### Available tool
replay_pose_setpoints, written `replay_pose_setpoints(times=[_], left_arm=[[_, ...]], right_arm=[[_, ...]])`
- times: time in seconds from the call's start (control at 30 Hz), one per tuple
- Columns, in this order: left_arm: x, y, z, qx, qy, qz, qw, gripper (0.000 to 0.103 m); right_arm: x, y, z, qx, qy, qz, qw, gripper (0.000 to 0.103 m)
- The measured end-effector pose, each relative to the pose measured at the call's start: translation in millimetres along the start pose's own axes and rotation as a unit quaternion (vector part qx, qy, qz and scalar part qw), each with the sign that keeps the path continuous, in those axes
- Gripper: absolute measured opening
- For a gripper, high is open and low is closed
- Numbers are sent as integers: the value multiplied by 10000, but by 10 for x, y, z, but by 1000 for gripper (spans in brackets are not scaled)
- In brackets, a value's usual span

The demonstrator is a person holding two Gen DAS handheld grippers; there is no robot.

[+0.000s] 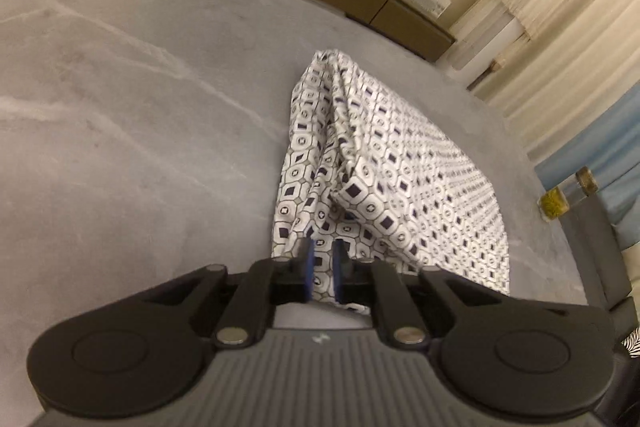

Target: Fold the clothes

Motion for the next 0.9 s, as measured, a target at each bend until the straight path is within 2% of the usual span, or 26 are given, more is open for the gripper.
replay_pose_setpoints(times=[0.03,0.1,0.13,0.17,0.23,0.27,0.3,0.33,0.37,0.47,0.53,0.7,0.77,0.83,0.9], left_arm=[[-19,-1,-6,-3,15,-26,10000,16],[-52,-5,-18,-4,38,-73,10000,17],[-21,-12,-35,46,-32,-42,10000,17],[27,-9,-55,105,-106,22,9999,17],[109,21,-99,279,-271,92,9992,14],[146,35,-119,362,-348,124,9987,14],[132,43,-107,396,-361,114,9985,14],[118,50,-94,431,-375,103,9983,14],[105,57,-83,461,-386,94,9981,14],[119,50,-69,393,-350,102,9986,13],[136,33,-78,385,-366,110,9985,13],[116,14,-116,457,-430,94,9980,12],[-4,-30,-74,384,-418,-88,9984,12],[-222,-118,-11,229,-424,-545,9973,15],[-430,-210,-99,274,-158,-1060,9939,18]], right_arm=[[-93,-35,-60,126,70,-142,9998,3],[-185,-84,-133,78,323,-304,9990,22],[-147,-88,-145,-43,414,-291,9987,41],[-73,-83,-148,-196,484,-239,9983,48],[108,-62,-155,-453,570,-66,9973,47],[219,-43,-178,-487,536,64,9974,41],[323,-27,-211,-498,489,183,9974,33],[393,-23,-256,-454,492,301,9973,8],[386,-47,-304,-340,496,302,9977,0],[171,-168,-331,-186,466,60,9987,0],[23,-184,-188,-294,300,-42,9991,0],[182,45,142,-746,413,121,9963,0],[195,48,157,-926,509,80,9944,1],[190,57,167,-1122,456,53,9926,2],[151,91,145,-1152,403,47,9925,2]])
Point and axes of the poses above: each gripper's, at about its wrist camera, not at the fingertips, and x roughly the way its jaws point, z to its left, y to its underside, the point moved 7 cm from there along x, roughly the way its jaws point, and after that the axes turned 1 degree about -z, right-handed, at the moved point
